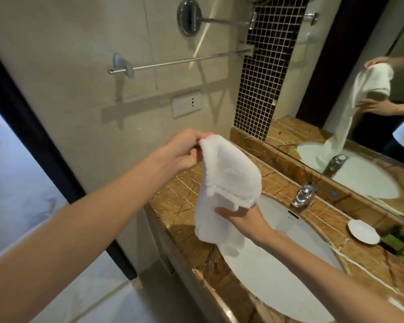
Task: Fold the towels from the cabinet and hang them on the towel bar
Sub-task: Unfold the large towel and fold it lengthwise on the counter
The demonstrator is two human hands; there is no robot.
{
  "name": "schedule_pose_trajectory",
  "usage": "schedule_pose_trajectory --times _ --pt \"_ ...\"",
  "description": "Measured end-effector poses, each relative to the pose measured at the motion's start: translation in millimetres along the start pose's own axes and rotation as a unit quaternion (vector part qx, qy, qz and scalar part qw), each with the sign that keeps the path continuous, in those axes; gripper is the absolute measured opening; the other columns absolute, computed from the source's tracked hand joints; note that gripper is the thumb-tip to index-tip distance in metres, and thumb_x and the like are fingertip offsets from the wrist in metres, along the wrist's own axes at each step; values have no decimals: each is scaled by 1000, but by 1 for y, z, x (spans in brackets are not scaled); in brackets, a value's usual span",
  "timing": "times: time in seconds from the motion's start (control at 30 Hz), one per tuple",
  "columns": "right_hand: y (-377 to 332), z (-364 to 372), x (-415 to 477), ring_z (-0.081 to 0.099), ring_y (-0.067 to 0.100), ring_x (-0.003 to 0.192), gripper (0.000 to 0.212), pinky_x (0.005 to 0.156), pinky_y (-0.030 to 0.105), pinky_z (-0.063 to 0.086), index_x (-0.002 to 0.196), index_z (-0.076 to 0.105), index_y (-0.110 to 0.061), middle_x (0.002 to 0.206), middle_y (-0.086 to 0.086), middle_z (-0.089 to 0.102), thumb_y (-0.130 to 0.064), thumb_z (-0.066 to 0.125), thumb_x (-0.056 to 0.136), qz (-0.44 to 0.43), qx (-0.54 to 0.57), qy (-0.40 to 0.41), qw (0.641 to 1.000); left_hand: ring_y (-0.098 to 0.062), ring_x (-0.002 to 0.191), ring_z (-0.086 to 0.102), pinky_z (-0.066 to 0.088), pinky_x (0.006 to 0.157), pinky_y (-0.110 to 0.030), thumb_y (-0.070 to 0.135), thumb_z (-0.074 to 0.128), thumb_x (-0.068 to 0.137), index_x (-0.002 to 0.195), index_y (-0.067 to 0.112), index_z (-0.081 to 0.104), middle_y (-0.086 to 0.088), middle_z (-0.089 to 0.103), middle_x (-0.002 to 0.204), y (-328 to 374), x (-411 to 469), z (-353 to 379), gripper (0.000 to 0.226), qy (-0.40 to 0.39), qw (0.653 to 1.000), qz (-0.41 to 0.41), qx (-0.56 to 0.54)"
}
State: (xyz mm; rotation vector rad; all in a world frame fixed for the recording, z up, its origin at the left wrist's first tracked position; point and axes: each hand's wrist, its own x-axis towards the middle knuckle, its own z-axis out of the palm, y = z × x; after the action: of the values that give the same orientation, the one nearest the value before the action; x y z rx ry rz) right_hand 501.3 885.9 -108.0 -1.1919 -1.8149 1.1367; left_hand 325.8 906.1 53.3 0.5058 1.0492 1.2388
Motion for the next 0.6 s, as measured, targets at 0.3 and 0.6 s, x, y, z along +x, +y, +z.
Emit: schedule_pose_trajectory --times 0.3,0.6 --pt "-52 -43 23 53 -9 91 32 79 8 44 115 53 -14 106 -11 55 1 62 88 -90 74 187 975 -16 58 59 53 47 -18 -10 27 87 79 -9 55 -15 59 75 -2 -4 4 30 42 999 -2 -10" --pt "-78 -63 38 60 -9 77 39 60 9 49 85 52 -29 85 -10 57 7 65 81 -193 77 226 952 -13 56 54 51 42 -17 -9 36 88 88 -9 54 -11 54 81 -24 -9 0 18 70 992 -24 106"
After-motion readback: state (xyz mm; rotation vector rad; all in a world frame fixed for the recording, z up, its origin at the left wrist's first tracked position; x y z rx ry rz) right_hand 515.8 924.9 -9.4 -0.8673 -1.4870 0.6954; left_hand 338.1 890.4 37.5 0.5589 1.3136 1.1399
